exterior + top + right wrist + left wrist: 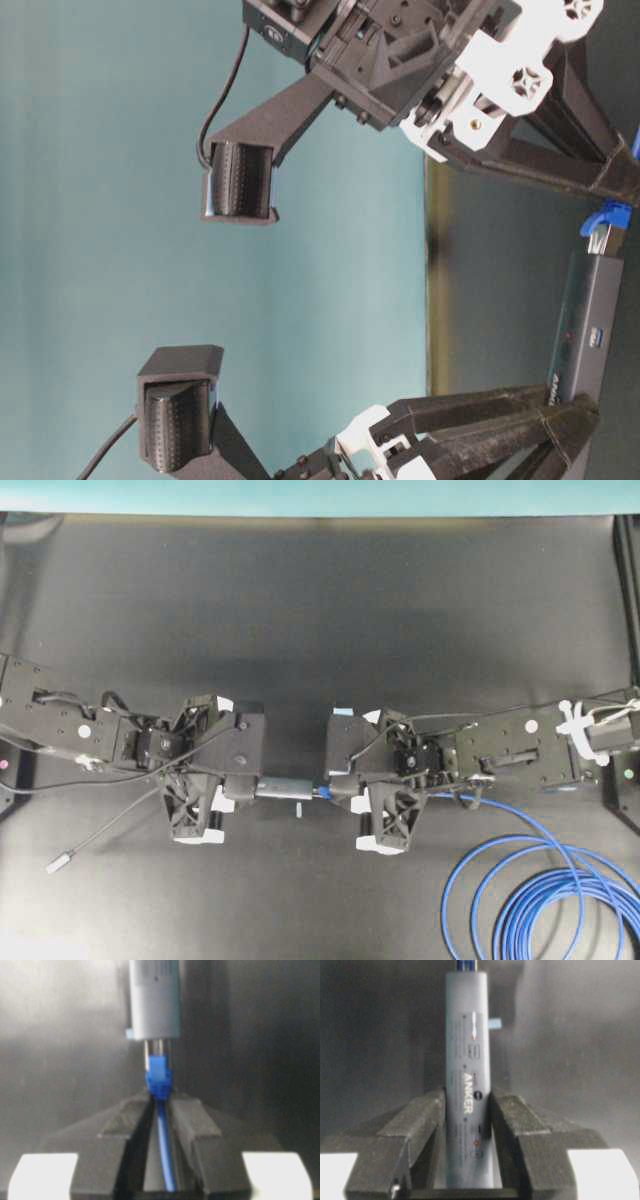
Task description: Insert the LAN cable into the hub.
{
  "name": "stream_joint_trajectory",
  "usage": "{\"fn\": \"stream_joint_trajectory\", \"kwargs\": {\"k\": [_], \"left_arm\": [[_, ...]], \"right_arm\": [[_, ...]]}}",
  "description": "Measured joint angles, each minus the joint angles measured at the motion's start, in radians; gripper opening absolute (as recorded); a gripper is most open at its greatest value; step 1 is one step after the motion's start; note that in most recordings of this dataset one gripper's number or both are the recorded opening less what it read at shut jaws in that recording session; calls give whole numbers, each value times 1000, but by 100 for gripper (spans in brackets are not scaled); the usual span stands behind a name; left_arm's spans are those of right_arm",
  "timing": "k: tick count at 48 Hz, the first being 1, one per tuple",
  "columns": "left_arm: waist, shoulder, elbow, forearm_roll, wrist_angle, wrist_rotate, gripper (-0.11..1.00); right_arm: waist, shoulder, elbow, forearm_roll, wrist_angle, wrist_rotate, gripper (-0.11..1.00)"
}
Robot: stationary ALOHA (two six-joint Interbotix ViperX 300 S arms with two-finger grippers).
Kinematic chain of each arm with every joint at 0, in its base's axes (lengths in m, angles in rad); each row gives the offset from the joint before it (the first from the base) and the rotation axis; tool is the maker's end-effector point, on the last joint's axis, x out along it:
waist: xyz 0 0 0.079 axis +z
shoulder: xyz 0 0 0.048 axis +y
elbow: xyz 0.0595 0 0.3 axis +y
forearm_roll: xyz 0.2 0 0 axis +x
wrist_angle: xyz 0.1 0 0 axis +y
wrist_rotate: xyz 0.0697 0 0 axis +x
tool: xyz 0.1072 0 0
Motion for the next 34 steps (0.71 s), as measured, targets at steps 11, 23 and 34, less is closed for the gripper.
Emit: {"fn": "stream_joint_trajectory", "kwargs": {"k": [11,23,34], "left_arm": [[-2,17,-15,0,8,31,28],[5,35,-43,0,25,48,28],[8,32,-34,0,38,49,28]], "right_arm": [[0,12,-12,-3,5,-2,10],[-2,29,-37,-9,41,-3,10],[-6,31,-40,-12,48,-3,10]]}}
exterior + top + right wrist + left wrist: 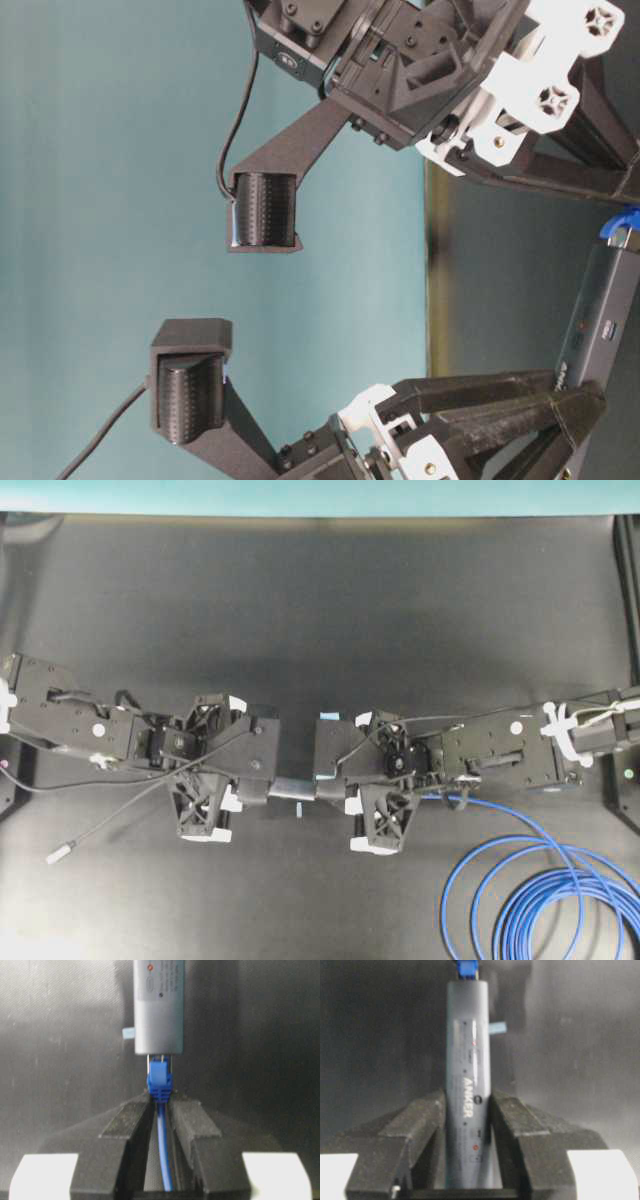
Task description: Insert the LAN cable into the hub.
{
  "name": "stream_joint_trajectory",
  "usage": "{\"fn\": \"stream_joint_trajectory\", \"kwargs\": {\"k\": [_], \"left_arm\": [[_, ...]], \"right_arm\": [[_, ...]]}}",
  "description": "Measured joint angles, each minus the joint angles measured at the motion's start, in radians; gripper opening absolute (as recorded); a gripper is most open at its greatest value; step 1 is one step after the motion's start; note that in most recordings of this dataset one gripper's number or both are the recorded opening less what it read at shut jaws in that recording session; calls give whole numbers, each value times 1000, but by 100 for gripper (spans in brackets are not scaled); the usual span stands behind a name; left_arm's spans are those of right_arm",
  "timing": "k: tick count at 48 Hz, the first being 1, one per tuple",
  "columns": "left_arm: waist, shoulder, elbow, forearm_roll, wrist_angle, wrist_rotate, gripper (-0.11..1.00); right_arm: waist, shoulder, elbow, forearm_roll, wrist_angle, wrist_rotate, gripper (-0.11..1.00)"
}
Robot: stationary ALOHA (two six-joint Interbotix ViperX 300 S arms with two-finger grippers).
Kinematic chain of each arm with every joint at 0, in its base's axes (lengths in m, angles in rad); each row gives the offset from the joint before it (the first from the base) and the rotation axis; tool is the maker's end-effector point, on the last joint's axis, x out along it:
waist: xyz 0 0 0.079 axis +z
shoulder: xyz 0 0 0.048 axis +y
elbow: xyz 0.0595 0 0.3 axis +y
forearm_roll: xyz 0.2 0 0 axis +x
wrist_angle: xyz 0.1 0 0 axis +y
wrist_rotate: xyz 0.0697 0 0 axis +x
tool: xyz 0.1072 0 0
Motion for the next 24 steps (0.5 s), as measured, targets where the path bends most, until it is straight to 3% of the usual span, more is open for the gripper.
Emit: {"fn": "stream_joint_trajectory", "kwargs": {"k": [17,24], "left_arm": [[-2,-14,28,0,-2,2,28],[-2,-15,29,0,-6,5,28]], "right_arm": [[-2,-8,0,0,-15,0,12],[-6,-17,-8,0,-23,2,52]]}}
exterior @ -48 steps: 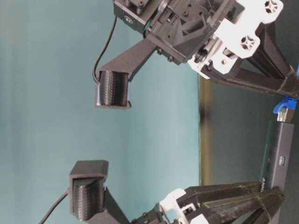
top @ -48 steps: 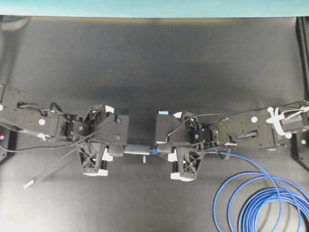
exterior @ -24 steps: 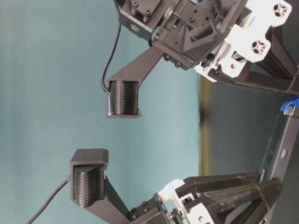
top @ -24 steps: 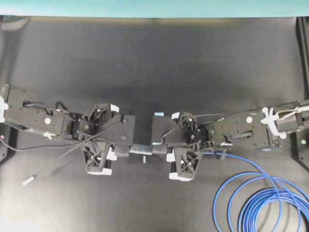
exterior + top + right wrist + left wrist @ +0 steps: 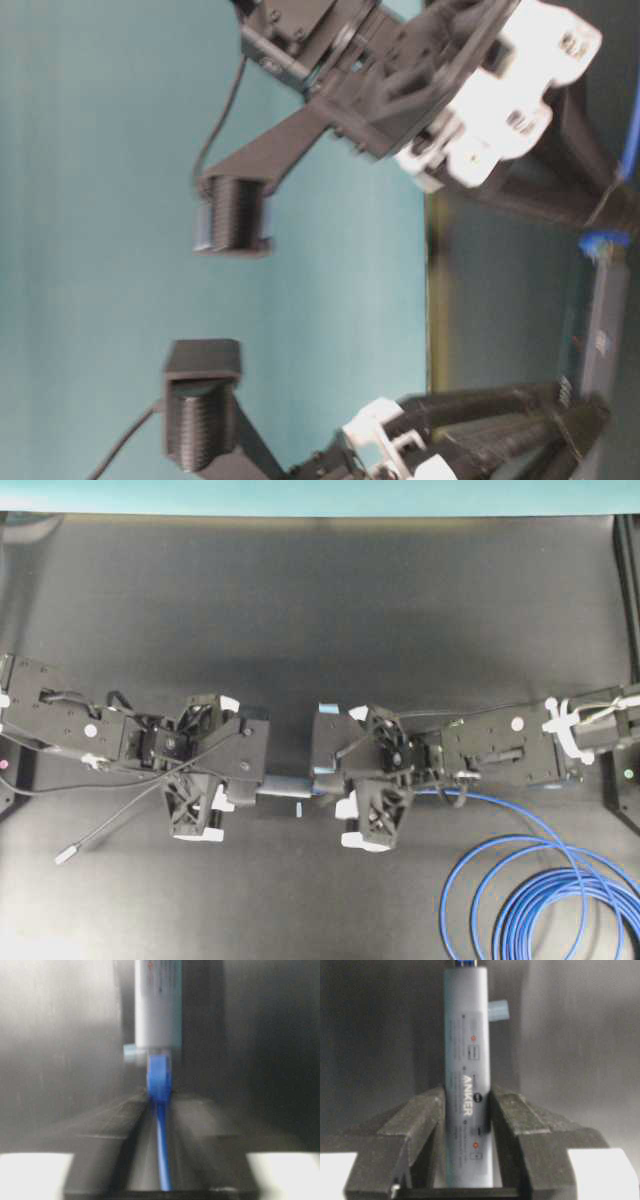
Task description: Insert the LAN cable into the hub.
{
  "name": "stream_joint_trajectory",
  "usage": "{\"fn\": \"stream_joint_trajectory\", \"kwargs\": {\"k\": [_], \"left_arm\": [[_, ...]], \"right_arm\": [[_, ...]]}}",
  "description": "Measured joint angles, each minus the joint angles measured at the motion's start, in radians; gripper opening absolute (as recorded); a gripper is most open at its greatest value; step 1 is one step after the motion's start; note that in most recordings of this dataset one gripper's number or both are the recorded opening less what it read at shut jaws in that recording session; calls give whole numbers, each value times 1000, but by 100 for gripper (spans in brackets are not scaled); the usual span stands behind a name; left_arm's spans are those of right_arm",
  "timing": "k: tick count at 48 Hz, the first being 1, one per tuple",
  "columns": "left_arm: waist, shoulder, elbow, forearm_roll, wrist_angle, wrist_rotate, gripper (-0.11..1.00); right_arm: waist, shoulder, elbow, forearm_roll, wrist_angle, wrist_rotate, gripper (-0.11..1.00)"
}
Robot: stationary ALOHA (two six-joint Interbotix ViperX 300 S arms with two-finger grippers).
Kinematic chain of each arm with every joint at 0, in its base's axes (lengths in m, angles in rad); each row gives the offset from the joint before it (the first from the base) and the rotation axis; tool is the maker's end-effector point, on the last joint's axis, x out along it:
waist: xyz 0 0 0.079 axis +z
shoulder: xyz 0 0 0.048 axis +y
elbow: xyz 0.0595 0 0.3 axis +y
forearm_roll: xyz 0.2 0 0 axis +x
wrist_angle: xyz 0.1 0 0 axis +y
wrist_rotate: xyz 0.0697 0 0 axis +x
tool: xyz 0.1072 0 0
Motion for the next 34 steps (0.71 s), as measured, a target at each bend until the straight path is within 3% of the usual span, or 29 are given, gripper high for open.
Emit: {"fn": "stream_joint_trajectory", "kwargs": {"k": [4,7,14,17,26,34], "left_arm": [[0,0,0,0,0,-3,29],[3,0,2,0,0,-8,32],[11,-2,11,0,2,-15,72],[17,-2,15,0,2,-17,82],[23,-3,21,0,3,-18,75],[25,-43,25,0,3,-17,76]], "right_arm": [[-8,-9,6,0,2,5,74],[-12,-18,21,0,2,6,85],[-2,-81,86,5,2,21,84],[6,-127,132,6,2,40,84],[9,-279,265,8,-18,91,84],[8,-407,347,8,-28,98,84]]}}
